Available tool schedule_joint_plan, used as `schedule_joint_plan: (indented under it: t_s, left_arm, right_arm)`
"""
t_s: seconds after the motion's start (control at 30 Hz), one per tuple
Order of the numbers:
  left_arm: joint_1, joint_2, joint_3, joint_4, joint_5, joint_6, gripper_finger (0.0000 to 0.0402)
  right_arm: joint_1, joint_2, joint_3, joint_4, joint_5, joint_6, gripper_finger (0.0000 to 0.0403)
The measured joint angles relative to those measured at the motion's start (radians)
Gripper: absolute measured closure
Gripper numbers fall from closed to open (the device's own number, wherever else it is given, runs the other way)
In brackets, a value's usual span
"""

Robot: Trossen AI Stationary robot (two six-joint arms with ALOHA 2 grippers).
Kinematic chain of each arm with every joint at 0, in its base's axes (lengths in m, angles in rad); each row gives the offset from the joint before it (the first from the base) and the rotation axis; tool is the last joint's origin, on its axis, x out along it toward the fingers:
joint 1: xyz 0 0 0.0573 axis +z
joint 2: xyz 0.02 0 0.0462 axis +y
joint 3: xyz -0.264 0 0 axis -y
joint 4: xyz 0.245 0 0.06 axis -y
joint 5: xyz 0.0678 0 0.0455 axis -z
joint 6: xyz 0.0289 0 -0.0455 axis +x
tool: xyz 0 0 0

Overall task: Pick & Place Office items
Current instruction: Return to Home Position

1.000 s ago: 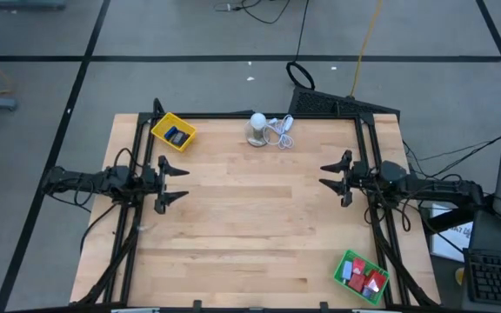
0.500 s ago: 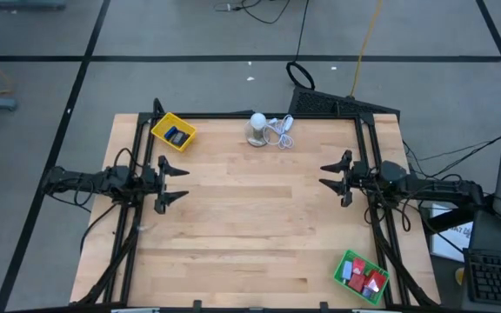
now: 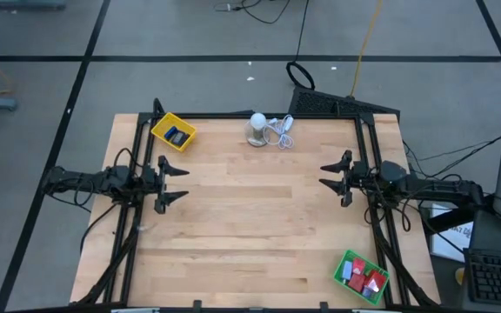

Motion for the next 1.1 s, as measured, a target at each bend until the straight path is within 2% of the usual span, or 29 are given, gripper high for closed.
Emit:
schedule_joint_plan:
  t_s: [0.5,1.1]
  left_arm:
    - [0.0,0.0,0.0,0.0,0.0,0.0,0.0078]
    - [0.0,0.0,0.0,0.0,0.0,0.0,0.0092]
  right_arm:
    - [0.0,0.0,0.0,0.0,0.0,0.0,0.0206]
    - [0.0,0.0,0.0,0.0,0.0,0.0,0.0206]
